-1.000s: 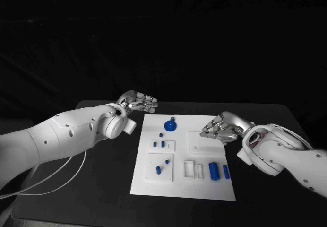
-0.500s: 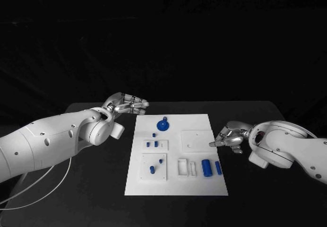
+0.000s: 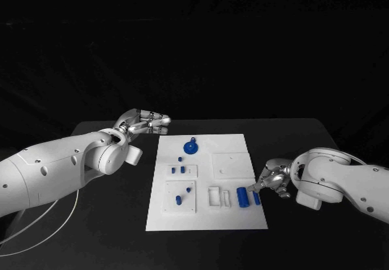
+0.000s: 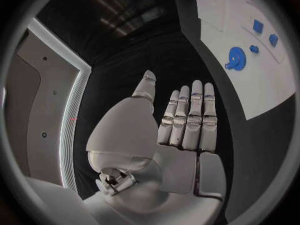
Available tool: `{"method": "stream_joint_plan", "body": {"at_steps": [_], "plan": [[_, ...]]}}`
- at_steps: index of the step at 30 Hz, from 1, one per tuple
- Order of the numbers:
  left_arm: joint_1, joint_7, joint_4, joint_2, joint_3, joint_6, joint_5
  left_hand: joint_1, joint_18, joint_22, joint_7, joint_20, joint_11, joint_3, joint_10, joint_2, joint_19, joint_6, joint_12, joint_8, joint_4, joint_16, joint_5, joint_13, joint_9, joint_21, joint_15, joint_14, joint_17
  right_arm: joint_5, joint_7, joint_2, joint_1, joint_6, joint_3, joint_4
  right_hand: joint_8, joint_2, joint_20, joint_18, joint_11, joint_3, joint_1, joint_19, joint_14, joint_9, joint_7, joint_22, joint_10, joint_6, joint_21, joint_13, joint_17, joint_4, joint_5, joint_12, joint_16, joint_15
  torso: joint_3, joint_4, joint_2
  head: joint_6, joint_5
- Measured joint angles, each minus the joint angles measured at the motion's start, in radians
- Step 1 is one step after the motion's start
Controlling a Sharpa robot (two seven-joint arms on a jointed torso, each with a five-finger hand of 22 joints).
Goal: Assemble the parts on the task board
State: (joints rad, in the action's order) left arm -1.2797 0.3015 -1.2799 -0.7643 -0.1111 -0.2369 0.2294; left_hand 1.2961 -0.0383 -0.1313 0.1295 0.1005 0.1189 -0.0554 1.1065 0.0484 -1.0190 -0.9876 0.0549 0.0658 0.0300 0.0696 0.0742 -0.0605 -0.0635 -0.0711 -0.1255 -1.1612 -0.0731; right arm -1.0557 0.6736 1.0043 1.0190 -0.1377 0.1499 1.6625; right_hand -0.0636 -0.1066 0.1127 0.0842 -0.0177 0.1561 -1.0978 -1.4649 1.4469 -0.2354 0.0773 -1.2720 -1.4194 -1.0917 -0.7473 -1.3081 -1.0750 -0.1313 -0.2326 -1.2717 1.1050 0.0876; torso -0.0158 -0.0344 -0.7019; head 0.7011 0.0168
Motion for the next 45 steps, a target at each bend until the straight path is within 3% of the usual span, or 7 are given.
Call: {"method": "stream_joint_plan", "body": {"at_steps": [4, 9, 23, 36, 39, 40, 45], "plan": [[0.002, 0.01, -0.004, 0.0, 0.0, 0.006, -0.01, -0.015, 0.0, 0.01, -0.001, 0.005, -0.001, 0.008, -0.001, 0.015, 0.002, 0.011, 0.0, 0.0, 0.015, 0.0, 0.0, 0.0, 0.0, 0.0, 0.0, 0.0, 0.0, -0.014, 0.009, -0.015, 0.0, -0.009, -0.011, 0.005, 0.0, -0.036, 0.0, 0.0, 0.005, 0.015, -0.019, 0.0, 0.0, 0.029, 0.005, -0.005, 0.002, 0.016, 0.01, 0.0, 0.0, -0.064, 0.055, 0.006, -0.003, 0.0, -0.0002, -0.0007, 0.0, 0.002, 0.001], [0.003, 0.017, -0.005, 0.0, 0.0, 0.013, -0.017, -0.019, 0.0, 0.018, -0.001, 0.005, -0.001, 0.017, -0.001, 0.019, 0.002, 0.011, 0.0, 0.0, 0.023, 0.0, 0.0, 0.0, 0.0, 0.0, 0.0, 0.0, 0.0, -0.028, 0.014, -0.034, 0.0, -0.012, -0.02, 0.009, 0.0, -0.045, 0.0, 0.0, 0.005, 0.01, -0.028, 0.0, 0.0, 0.056, 0.005, -0.017, 0.002, 0.016, 0.021, 0.0, -0.001, -0.088, 0.058, 0.011, -0.004, 0.0, -0.0007, -0.0007, -0.001, 0.005, -0.002], [0.003, 0.02, -0.001, 0.002, 0.0, 0.028, -0.024, -0.019, 0.0, 0.028, 0.011, 0.008, 0.01, 0.02, 0.01, 0.019, -0.001, 0.023, 0.0, 0.0, 0.031, 0.0, 0.0, 0.0, 0.0, -0.004, 0.0, 0.0, 0.0, -0.05, 0.02, -0.08, 0.0, -0.013, -0.051, -0.025, -0.001, -0.045, 0.0, 0.0, 0.005, 0.013, -0.028, 0.0, 0.0, 0.057, 0.005, -0.02, 0.002, 0.016, 0.025, 0.0, -0.001, -0.085, 0.062, 0.015, -0.008, 0.0, -0.0008, 0.0001, -0.003, 0.014, -0.012], [0.003, 0.018, -0.004, 0.006, -0.001, 0.054, -0.026, -0.023, 0.0, 0.04, 0.028, 0.008, 0.012, 0.013, 0.03, 0.014, -0.001, 0.057, 0.0, 0.0, 0.03, 0.0, 0.004, 0.0, 0.001, -0.004, 0.0, 0.0, 0.0, -0.062, 0.019, -0.121, 0.009, -0.012, -0.063, -0.065, -0.007, -0.045, -0.004, 0.0, 0.007, 0.019, -0.028, -0.004, 0.0, 0.048, -0.001, -0.026, 0.0, 0.001, 0.031, 0.0, -0.001, -0.068, 0.074, 0.015, -0.008, 0.0, 0.0, 0.0016, -0.002, 0.02, -0.025], [0.003, 0.018, -0.004, 0.008, 0.0, 0.063, -0.028, -0.023, 0.0, 0.041, 0.033, 0.008, 0.012, 0.013, 0.03, 0.014, -0.001, 0.066, 0.0, 0.0, 0.03, 0.0, 0.004, 0.0, 0.001, -0.004, 0.004, 0.004, 0.0, -0.066, 0.019, -0.136, 0.011, -0.008, -0.068, -0.073, -0.007, -0.036, -0.004, 0.0, 0.009, 0.026, -0.03, -0.004, 0.0, -0.017, -0.001, -0.029, -0.002, -0.001, 0.031, 0.0, -0.001, -0.052, 0.074, 0.015, -0.008, 0.0, -0.0001, 0.0012, -0.002, 0.02, -0.027], [0.003, 0.018, -0.004, 0.009, 0.0, 0.067, -0.028, -0.023, 0.0, 0.041, 0.033, 0.008, 0.012, 0.013, 0.03, 0.014, -0.001, 0.066, 0.0, 0.0, 0.03, 0.0, 0.004, 0.0, 0.001, -0.004, 0.004, 0.004, 0.0, -0.069, 0.019, -0.143, 0.011, -0.005, -0.071, -0.076, -0.006, -0.032, -0.004, 0.0, 0.009, 0.031, -0.025, -0.004, 0.002, -0.105, 0.0, -0.03, -0.002, -0.001, 0.031, 0.0, -0.001, -0.047, 0.074, 0.015, -0.008, -0.002, -0.0005, 0.0009, -0.002, 0.02, -0.028], [0.003, 0.018, -0.005, 0.009, 0.0, 0.079, -0.03, -0.023, 0.0, 0.042, 0.033, 0.008, 0.012, 0.013, 0.03, 0.014, -0.001, 0.066, 0.0, 0.0, 0.03, 0.0, 0.004, 0.0, 0.001, -0.004, 0.004, 0.004, 0.0, -0.077, 0.019, -0.164, 0.012, 0.006, -0.082, -0.088, -0.003, -0.023, -0.004, 0.0, 0.009, 0.036, -0.017, -0.004, 0.003, -0.371, 0.003, -0.031, -0.001, 0.003, 0.037, 0.0, -0.001, -0.019, 0.056, 0.015, -0.008, -0.004, -0.0012, -0.0006, -0.002, 0.023, -0.032]]}}
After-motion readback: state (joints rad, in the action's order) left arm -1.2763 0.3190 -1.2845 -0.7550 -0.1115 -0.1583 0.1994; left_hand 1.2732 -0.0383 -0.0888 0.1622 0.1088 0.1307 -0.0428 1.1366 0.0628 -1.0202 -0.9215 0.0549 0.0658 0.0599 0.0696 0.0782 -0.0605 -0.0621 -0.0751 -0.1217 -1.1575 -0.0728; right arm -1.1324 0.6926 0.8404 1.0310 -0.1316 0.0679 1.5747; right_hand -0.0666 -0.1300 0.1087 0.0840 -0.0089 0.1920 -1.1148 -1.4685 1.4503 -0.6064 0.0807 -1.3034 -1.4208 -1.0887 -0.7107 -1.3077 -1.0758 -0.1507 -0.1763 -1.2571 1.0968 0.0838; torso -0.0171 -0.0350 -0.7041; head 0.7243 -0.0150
